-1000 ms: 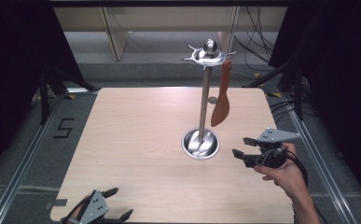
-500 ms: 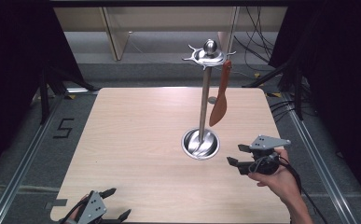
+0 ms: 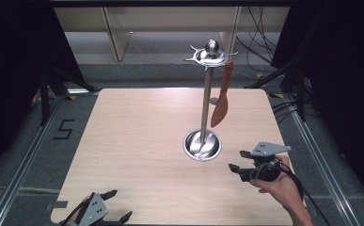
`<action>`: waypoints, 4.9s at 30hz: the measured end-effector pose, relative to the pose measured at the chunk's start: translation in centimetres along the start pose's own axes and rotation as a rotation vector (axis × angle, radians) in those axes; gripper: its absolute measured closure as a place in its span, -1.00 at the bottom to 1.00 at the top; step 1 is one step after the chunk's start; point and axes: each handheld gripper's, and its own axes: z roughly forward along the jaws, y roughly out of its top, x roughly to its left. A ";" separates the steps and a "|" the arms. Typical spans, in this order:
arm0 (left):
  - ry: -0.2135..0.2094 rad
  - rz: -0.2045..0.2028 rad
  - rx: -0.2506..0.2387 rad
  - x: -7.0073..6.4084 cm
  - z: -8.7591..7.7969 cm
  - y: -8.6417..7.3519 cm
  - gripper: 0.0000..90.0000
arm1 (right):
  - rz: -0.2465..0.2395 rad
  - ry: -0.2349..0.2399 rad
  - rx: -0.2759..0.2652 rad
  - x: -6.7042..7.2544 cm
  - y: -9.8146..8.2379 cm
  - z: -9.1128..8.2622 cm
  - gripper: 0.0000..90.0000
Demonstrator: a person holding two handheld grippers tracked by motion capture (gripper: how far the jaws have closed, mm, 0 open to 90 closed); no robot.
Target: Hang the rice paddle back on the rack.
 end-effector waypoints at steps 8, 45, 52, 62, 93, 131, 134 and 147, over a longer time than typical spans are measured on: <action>0.009 0.021 -0.028 0.2 0.2 0.1 -0.61 | 0.015 -0.014 0.000 0.3 -0.8 0.1 -0.26; 0.013 0.035 -0.017 0.2 0.1 0.1 -0.61 | 0.005 0.000 0.056 0.9 -3.1 0.7 -0.28; 0.013 0.037 -0.014 0.2 0.1 0.1 -0.61 | 0.011 0.007 0.069 0.9 -3.4 0.8 -0.29; 0.008 0.062 -0.004 0.3 0.1 0.2 -0.61 | 0.011 0.010 0.070 1.1 -4.0 1.0 -0.29; -0.005 0.041 0.006 0.0 0.3 0.1 -0.61 | 0.116 -0.022 0.088 2.1 -7.4 1.4 -0.49; -0.001 0.039 0.016 -0.1 0.5 0.0 -0.61 | 0.132 -0.008 0.097 4.1 -9.4 0.5 -0.48; -0.003 0.048 0.022 0.0 0.4 0.0 -0.61 | 0.083 -0.025 0.075 3.9 -9.4 0.5 -0.48; 0.001 0.036 0.008 -0.2 0.6 0.0 -0.61 | 0.102 -0.020 0.083 3.9 -9.7 0.6 -0.48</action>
